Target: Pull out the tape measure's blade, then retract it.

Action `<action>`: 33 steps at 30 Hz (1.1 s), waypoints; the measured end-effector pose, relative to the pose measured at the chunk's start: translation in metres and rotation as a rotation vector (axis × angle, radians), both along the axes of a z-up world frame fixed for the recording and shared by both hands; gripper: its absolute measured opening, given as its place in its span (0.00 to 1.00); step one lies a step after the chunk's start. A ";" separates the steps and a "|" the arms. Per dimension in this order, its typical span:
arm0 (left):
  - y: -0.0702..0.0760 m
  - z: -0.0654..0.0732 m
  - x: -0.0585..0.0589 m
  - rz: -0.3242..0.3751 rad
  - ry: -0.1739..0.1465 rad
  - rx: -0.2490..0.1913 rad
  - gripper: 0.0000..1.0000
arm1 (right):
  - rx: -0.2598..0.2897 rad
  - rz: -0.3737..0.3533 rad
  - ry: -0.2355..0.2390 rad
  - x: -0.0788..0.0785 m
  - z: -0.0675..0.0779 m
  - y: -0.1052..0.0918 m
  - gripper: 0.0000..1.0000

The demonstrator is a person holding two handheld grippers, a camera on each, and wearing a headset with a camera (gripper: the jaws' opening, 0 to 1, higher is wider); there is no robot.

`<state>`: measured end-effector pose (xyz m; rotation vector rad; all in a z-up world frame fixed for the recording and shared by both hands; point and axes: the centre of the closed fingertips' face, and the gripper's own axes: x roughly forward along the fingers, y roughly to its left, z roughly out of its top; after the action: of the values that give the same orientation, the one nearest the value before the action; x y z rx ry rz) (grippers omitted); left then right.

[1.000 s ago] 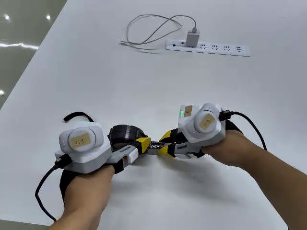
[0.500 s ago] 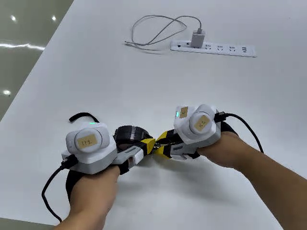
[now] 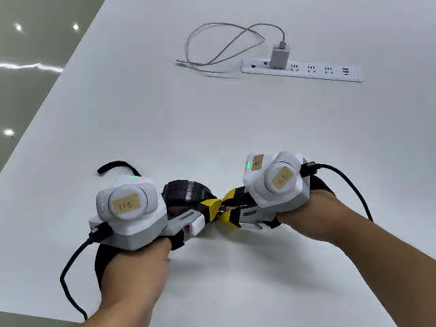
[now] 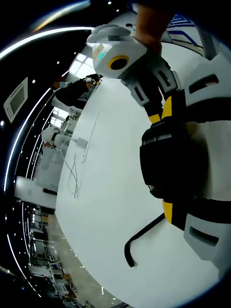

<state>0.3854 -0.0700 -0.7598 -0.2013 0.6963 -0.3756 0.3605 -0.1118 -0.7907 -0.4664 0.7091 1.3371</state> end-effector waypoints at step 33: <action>-0.008 0.000 -0.003 -0.066 0.021 -0.011 0.72 | -0.012 -0.038 -0.038 0.004 0.006 -0.002 0.35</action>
<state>0.3821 -0.0783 -0.7600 -0.1930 0.7233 -0.4410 0.3646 -0.1143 -0.7843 -0.4847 0.6921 1.2852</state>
